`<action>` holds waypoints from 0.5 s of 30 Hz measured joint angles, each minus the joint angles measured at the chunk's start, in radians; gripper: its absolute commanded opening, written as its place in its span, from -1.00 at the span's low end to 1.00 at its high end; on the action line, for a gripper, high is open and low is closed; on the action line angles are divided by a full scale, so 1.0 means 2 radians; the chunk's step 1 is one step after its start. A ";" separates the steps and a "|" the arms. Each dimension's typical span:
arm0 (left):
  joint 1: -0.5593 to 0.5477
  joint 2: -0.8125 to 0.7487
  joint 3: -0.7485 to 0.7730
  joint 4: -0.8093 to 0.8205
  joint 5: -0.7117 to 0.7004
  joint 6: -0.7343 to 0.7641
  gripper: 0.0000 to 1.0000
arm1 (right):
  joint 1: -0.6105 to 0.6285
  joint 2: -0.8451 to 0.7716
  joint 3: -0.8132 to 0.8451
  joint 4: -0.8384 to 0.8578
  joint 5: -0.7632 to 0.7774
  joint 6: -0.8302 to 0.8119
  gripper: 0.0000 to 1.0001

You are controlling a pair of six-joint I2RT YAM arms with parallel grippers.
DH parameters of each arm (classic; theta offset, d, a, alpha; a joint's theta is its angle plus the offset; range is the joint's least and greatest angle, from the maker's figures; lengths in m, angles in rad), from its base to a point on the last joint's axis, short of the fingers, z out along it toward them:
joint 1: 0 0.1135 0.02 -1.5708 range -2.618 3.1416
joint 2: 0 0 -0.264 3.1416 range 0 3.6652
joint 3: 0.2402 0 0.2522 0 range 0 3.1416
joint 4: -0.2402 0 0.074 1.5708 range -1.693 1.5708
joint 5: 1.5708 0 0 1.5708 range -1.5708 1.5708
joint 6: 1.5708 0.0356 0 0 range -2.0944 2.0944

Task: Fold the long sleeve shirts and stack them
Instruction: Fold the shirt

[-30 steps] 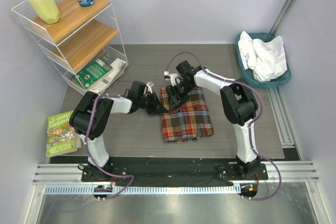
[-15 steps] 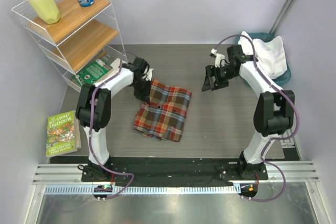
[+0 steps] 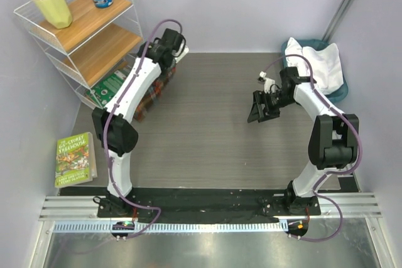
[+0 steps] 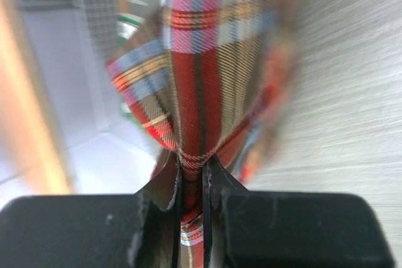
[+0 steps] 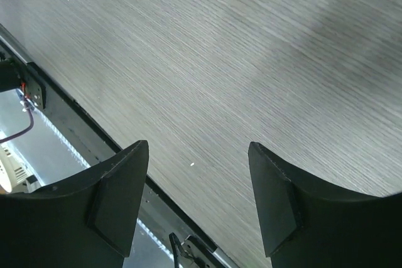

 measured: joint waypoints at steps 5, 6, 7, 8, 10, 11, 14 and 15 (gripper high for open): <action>-0.101 -0.065 -0.108 0.022 -0.088 0.034 -1.00 | -0.015 -0.006 -0.012 -0.003 -0.016 -0.008 0.41; -0.127 -0.073 -0.139 0.027 -0.095 0.028 -1.00 | -0.019 -0.007 -0.014 -0.003 -0.021 -0.009 0.40; -0.150 -0.075 -0.165 0.026 -0.095 0.017 -1.00 | -0.023 -0.008 -0.016 -0.003 -0.025 -0.010 0.41; -0.172 -0.070 -0.184 0.024 -0.089 0.004 -1.00 | -0.025 -0.009 -0.019 -0.002 -0.029 -0.011 0.40; -0.205 -0.048 -0.212 0.022 -0.053 -0.035 -1.00 | -0.036 -0.012 -0.027 -0.003 -0.034 -0.012 0.40; -0.216 -0.032 -0.220 0.022 -0.033 -0.053 -1.00 | -0.039 -0.014 -0.032 -0.003 -0.036 -0.012 0.40; -0.231 0.031 -0.221 0.020 0.025 -0.111 -0.91 | -0.044 -0.015 -0.043 -0.005 -0.039 -0.014 0.40; -0.235 0.051 -0.214 0.015 0.039 -0.127 -0.77 | -0.044 -0.015 -0.045 -0.005 -0.040 -0.014 0.40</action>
